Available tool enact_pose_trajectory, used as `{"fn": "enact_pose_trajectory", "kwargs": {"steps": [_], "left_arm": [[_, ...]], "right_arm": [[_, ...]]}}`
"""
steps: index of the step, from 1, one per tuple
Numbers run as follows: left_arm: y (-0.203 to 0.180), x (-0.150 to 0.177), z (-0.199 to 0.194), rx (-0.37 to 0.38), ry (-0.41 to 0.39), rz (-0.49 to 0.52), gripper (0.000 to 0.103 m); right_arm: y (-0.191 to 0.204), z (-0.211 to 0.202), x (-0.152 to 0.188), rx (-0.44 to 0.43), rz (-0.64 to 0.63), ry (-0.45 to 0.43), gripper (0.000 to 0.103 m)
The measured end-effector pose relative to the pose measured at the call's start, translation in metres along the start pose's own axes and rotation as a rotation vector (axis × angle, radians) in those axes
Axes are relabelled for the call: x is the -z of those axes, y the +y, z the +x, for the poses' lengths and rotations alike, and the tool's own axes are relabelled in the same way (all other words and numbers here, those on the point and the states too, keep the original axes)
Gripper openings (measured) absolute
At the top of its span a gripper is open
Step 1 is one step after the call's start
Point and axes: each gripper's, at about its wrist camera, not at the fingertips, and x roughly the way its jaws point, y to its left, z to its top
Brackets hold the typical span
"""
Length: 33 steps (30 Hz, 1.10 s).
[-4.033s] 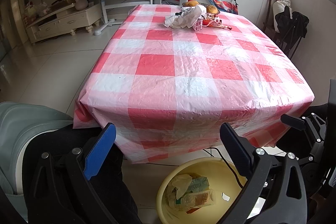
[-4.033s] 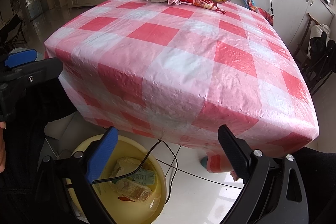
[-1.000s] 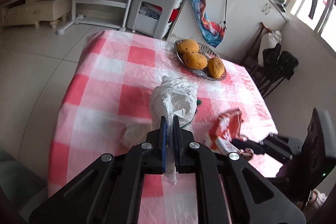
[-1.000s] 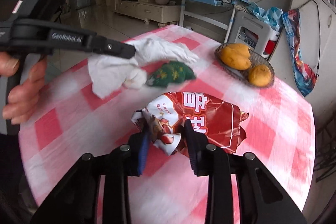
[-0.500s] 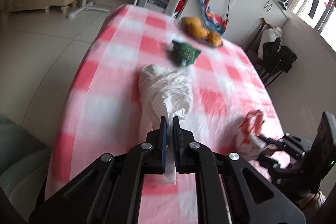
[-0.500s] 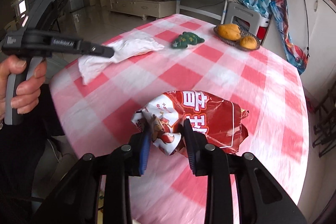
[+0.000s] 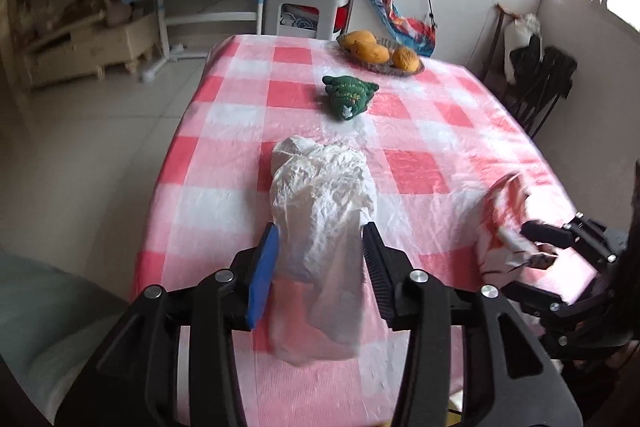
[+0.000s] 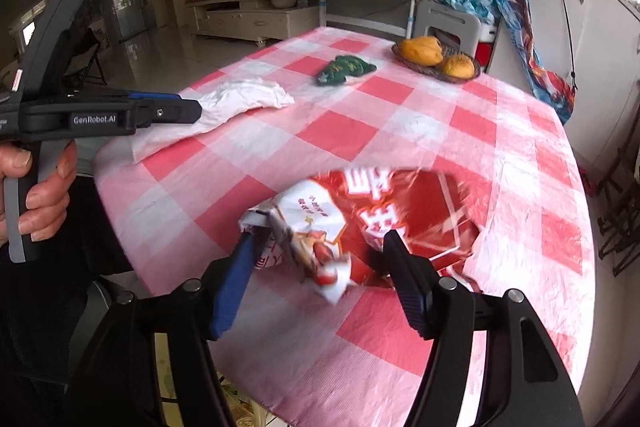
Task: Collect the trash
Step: 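Carry bag and snack bag over the yellow bucket and open both tools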
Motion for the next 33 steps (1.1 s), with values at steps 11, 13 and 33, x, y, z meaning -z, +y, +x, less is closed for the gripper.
{"fn": "enact_pose_trajectory", "kwargs": {"steps": [11, 13, 33], "left_arm": [[0.019, -0.035, -0.059, 0.141, -0.184, -0.115, 0.004], [0.023, -0.044, -0.081, 0.172, -0.237, -0.134, 0.004], [-0.011, 0.06, -0.108, 0.195, -0.059, -0.082, 0.004]], "right_arm": [[-0.004, -0.014, -0.001, 0.014, 0.029, -0.066, 0.024], [-0.004, -0.021, -0.002, 0.017, 0.036, -0.093, 0.023], [0.055, -0.091, 0.024, -0.438, -0.076, -0.131, 0.022]]}}
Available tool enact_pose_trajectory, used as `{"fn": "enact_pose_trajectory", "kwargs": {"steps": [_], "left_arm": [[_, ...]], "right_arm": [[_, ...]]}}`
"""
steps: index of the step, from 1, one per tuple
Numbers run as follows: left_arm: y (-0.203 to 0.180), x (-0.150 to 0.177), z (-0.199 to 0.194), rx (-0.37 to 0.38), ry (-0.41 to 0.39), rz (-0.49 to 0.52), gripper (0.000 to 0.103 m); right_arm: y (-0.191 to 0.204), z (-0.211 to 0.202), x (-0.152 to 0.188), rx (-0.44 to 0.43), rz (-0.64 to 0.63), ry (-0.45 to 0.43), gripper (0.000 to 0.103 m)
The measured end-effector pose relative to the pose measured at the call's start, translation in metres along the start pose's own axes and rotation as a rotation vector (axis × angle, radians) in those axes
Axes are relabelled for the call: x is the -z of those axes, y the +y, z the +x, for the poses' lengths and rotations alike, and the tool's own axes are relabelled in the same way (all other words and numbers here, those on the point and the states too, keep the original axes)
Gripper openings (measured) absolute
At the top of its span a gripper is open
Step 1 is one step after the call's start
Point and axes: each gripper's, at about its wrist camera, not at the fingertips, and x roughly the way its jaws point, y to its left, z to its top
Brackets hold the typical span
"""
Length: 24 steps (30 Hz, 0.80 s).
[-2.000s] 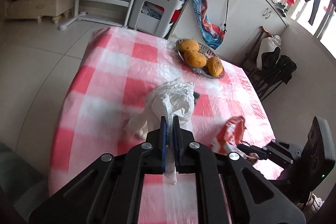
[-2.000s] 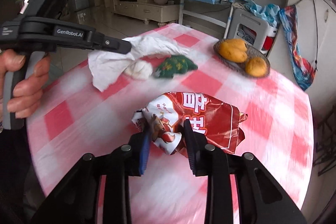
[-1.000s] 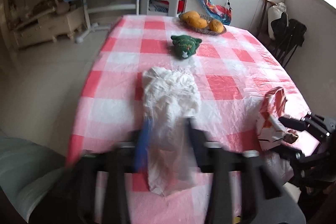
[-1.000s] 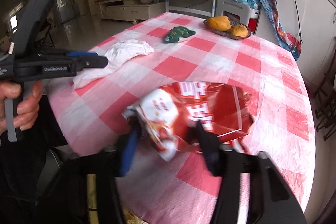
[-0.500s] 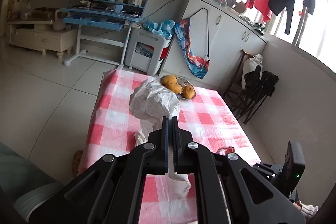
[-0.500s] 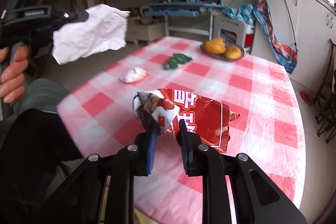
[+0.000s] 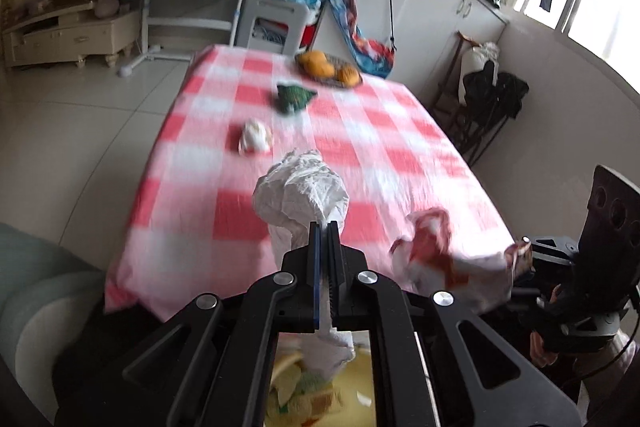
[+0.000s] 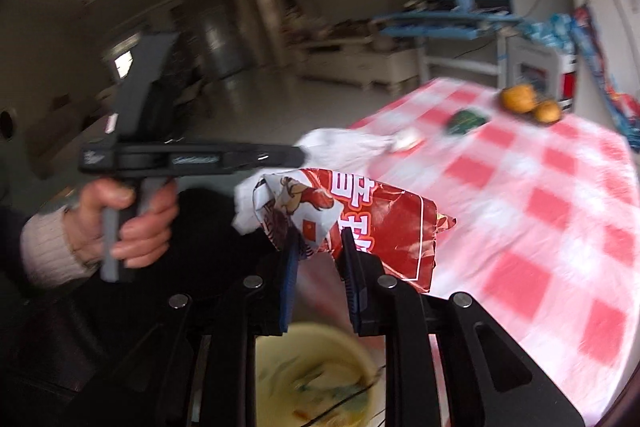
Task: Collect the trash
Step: 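Carry bag and snack bag over the yellow bucket and open both tools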
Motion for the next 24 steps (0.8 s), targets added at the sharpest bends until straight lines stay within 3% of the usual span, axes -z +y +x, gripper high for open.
{"fn": "enact_pose_trajectory", "kwargs": {"steps": [7, 9, 12, 15, 20, 24], "left_arm": [[-0.009, 0.043, -0.011, 0.002, 0.071, 0.005, 0.004], [-0.012, 0.055, -0.009, 0.004, 0.105, -0.001, 0.004], [-0.017, 0.075, -0.002, 0.007, 0.189, -0.022, 0.004], [-0.021, 0.098, 0.003, 0.019, 0.28, -0.052, 0.004], [-0.031, 0.124, 0.01, 0.046, 0.427, -0.019, 0.004], [-0.037, 0.127, 0.012, 0.053, 0.457, 0.02, 0.007]], "right_arm": [[0.037, 0.032, 0.036, -0.157, -0.05, 0.211, 0.022], [0.046, 0.045, 0.048, -0.163, -0.068, 0.283, 0.032], [0.048, 0.053, 0.053, -0.112, -0.078, 0.323, 0.043], [0.037, 0.049, 0.052, -0.065, -0.028, 0.307, 0.053], [0.004, 0.034, 0.049, 0.1, 0.111, 0.24, 0.065], [-0.009, 0.026, 0.049, 0.254, 0.184, 0.178, 0.077]]}}
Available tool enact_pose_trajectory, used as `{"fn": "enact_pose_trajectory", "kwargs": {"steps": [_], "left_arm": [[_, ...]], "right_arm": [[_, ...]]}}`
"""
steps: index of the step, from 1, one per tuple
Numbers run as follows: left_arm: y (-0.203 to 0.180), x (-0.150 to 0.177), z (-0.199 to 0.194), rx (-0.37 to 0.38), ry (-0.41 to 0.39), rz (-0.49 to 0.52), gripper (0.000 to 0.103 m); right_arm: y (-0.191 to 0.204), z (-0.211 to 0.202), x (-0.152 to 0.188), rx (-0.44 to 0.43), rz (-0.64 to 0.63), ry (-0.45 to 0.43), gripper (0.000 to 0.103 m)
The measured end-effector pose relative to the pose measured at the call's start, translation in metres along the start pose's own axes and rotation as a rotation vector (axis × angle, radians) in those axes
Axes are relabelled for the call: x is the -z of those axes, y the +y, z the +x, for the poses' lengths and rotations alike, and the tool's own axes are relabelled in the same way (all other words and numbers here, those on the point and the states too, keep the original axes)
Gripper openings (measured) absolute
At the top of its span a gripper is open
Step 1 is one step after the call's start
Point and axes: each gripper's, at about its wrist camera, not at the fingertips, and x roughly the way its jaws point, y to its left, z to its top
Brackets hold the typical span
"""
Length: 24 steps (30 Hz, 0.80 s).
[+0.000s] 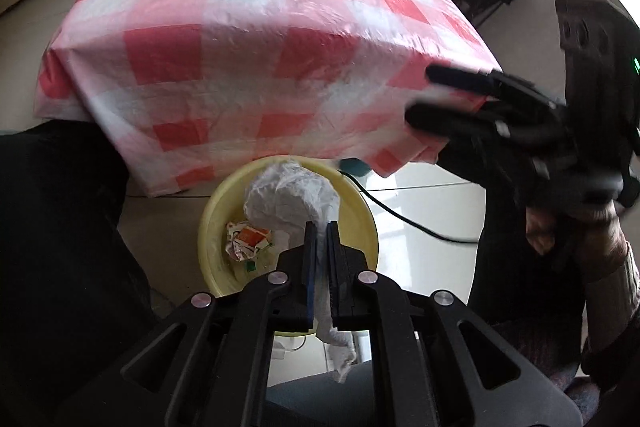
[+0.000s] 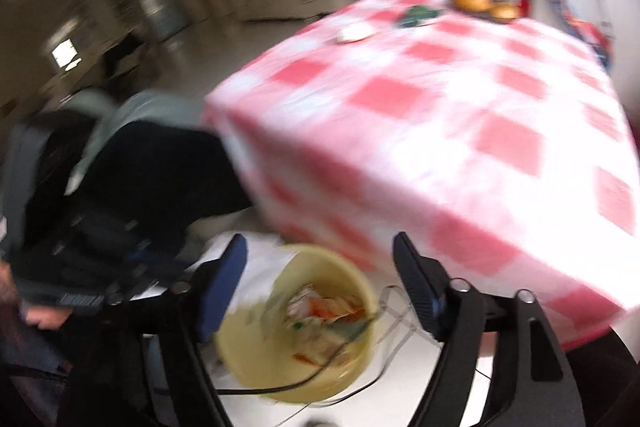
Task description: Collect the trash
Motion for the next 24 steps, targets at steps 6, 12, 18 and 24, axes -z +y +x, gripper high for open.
{"fn": "enact_pose_trajectory", "kwargs": {"steps": [6, 12, 18, 24], "left_arm": [[-0.003, -0.02, -0.012, -0.14, -0.134, 0.019, 0.056], [-0.002, -0.058, -0.026, -0.301, -0.329, 0.013, 0.081], [0.013, -0.06, -0.014, -0.406, -0.41, -0.024, 0.089], [0.016, -0.059, -0.013, -0.396, -0.422, -0.036, 0.092]], "right_arm": [[-0.001, 0.0, 0.005, 0.243, 0.032, -0.037, 0.086], [-0.003, -0.005, 0.006, 0.343, 0.024, -0.092, 0.088], [-0.004, -0.006, 0.002, 0.396, 0.048, -0.136, 0.089], [0.003, 0.001, 0.002, 0.435, 0.014, -0.129, 0.09]]}}
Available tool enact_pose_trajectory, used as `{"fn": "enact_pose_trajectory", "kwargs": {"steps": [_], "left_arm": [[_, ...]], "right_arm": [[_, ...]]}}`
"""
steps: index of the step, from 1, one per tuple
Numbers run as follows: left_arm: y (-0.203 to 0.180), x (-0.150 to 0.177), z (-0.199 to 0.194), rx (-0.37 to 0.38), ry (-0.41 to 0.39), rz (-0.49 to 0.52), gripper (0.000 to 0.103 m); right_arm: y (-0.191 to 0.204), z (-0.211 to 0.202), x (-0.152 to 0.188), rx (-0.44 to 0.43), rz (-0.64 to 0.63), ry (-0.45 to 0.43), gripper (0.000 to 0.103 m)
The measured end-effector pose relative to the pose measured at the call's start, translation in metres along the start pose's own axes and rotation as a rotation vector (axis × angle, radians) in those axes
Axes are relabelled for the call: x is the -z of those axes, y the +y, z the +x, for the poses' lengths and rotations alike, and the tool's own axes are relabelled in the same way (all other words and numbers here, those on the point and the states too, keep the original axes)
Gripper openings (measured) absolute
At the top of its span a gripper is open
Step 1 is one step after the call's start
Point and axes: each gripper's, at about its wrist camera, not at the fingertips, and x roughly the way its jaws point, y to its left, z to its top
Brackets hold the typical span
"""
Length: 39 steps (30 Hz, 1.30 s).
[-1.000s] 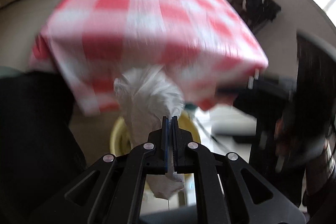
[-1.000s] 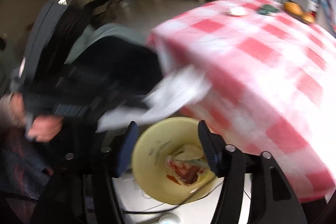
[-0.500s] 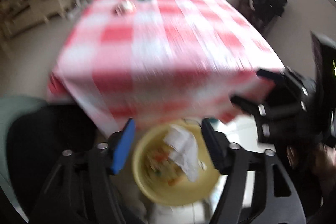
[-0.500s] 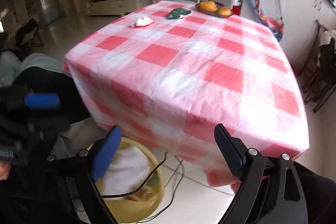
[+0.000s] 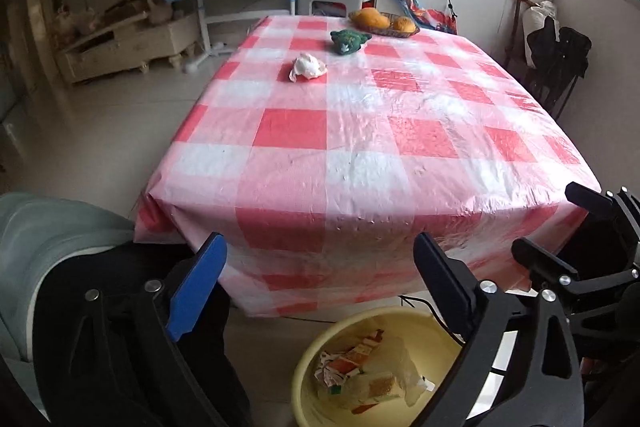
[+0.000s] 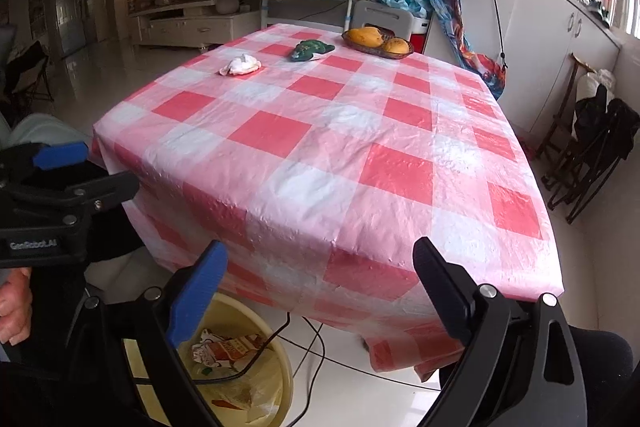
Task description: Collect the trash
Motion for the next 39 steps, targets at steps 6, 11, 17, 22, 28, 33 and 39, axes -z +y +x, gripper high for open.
{"fn": "enact_pose_trajectory", "kwargs": {"steps": [6, 11, 17, 22, 28, 33, 39], "left_arm": [[-0.014, 0.005, -0.003, -0.018, -0.019, 0.066, 0.092], [-0.016, 0.007, -0.004, -0.025, -0.024, 0.078, 0.092], [-0.01, 0.005, -0.003, -0.021, -0.019, 0.046, 0.092], [-0.009, 0.004, -0.002, -0.021, -0.017, 0.037, 0.092], [-0.009, 0.004, -0.002, -0.021, -0.018, 0.036, 0.092], [-0.008, 0.004, -0.001, -0.021, -0.017, 0.033, 0.092], [-0.006, 0.004, 0.001, -0.023, -0.013, 0.024, 0.092]], "right_arm": [[0.003, -0.001, 0.0, 0.002, -0.022, -0.008, 0.09], [0.005, -0.001, 0.0, 0.002, -0.026, -0.003, 0.09], [0.008, 0.0, 0.001, 0.004, -0.038, 0.002, 0.09], [0.01, 0.001, 0.002, 0.002, -0.047, 0.007, 0.09], [0.012, 0.001, 0.002, 0.005, -0.054, 0.009, 0.09], [0.012, 0.001, 0.003, 0.005, -0.054, 0.006, 0.091], [0.013, 0.001, 0.002, 0.002, -0.063, 0.007, 0.091]]}}
